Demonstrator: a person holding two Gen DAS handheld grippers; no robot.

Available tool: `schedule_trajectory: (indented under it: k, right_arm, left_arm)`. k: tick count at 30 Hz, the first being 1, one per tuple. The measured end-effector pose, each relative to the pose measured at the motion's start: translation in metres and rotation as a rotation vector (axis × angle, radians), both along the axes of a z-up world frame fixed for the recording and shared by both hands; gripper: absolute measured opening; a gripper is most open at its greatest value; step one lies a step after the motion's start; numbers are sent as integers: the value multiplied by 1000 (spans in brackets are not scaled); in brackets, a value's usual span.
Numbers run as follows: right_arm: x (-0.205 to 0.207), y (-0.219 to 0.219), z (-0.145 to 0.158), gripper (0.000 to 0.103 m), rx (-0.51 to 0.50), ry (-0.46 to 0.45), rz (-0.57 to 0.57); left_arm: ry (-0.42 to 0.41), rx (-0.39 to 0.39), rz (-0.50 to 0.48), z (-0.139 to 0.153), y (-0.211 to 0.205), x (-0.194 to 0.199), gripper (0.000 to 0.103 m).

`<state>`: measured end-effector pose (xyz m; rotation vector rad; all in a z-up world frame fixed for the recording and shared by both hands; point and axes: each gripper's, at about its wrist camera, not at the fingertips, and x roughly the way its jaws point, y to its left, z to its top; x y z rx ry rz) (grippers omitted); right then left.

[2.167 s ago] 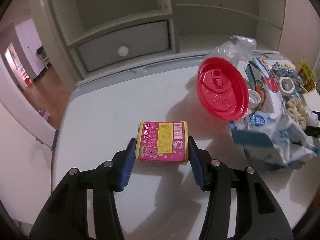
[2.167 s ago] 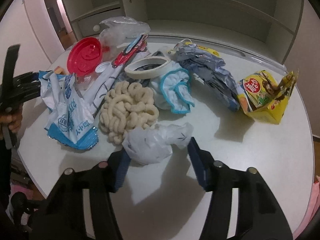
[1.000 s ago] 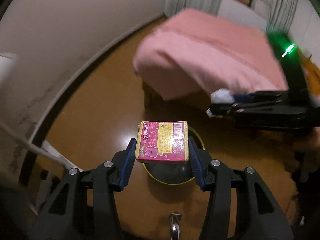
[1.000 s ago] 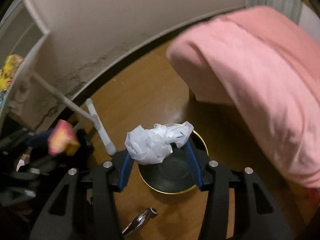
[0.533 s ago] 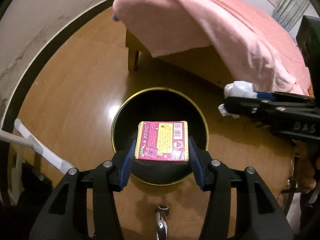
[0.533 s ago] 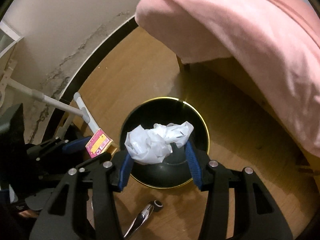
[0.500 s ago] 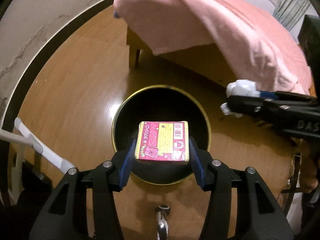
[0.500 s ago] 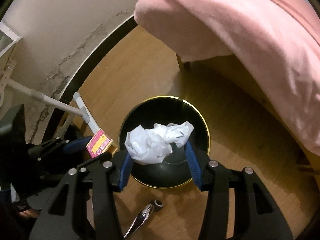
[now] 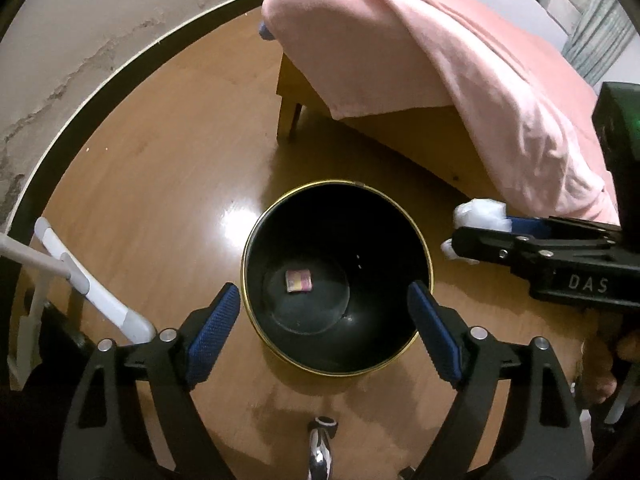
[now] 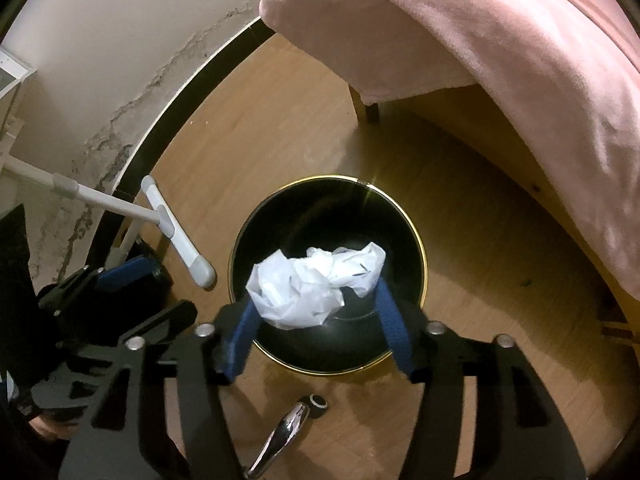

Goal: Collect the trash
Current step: 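Carry both items over the black bin and open both tools to drop them, then grasp the blue-white wrapper bag with the left tool while the right tool grasps the cream snack cluster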

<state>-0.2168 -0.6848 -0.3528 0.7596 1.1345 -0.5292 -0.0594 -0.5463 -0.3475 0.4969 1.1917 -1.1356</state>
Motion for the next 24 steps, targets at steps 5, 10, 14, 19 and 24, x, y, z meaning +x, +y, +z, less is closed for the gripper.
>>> schedule_trajectory:
  k: [5,10,14,19,24]
  right_arm:
    - [-1,0,21,75,-36,-21,-10]
    - [3,6,64,78,-87,-55,12]
    - [26,24,124,78,-166,-101,87]
    - [83,89,211,81,-262,-221,286]
    - [155,194,268,82,-282,-344,553]
  left_arm:
    - [-30,-52,-12,31,7,-9,88]
    - [-79,-97,-5,82,29,-11,88]
    - [-164,-173,24,155,70,-1,88]
    - [-323,-228,153,254,163,31,91]
    - [-484,-174,456,312,304,84,93]
